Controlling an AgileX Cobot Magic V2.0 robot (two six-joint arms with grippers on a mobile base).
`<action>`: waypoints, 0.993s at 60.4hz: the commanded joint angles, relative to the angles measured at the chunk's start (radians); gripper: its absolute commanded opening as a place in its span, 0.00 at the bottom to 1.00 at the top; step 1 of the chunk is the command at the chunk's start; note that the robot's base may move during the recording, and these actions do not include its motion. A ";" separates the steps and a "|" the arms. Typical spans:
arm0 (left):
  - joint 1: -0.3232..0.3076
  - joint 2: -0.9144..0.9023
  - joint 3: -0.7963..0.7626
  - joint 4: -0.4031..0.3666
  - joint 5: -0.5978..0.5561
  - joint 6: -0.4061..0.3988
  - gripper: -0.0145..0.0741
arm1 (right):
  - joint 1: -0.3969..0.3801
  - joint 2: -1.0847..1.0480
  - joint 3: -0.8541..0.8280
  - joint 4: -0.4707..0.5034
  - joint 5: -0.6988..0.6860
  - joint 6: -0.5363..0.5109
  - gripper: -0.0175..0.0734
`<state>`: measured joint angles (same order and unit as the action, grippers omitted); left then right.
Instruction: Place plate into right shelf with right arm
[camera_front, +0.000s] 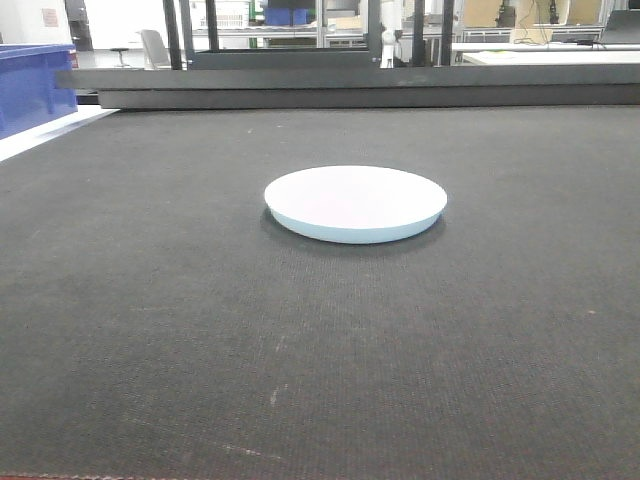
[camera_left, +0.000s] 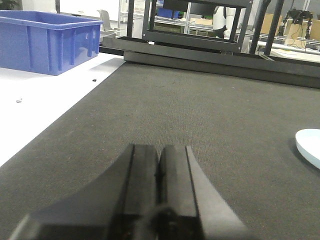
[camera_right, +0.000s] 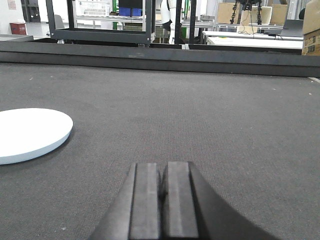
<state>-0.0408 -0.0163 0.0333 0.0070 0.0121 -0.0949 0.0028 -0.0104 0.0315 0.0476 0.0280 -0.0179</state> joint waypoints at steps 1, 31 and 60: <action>0.000 -0.011 0.007 0.000 -0.089 -0.006 0.11 | -0.005 -0.014 -0.010 0.001 -0.088 -0.007 0.24; 0.000 -0.011 0.007 0.000 -0.089 -0.006 0.11 | -0.005 0.211 -0.388 0.000 0.218 -0.006 0.37; 0.000 -0.011 0.007 0.000 -0.089 -0.006 0.11 | 0.101 0.907 -0.861 0.000 0.359 0.018 0.85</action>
<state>-0.0408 -0.0163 0.0333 0.0070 0.0121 -0.0949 0.0633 0.7773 -0.7091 0.0476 0.4305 -0.0156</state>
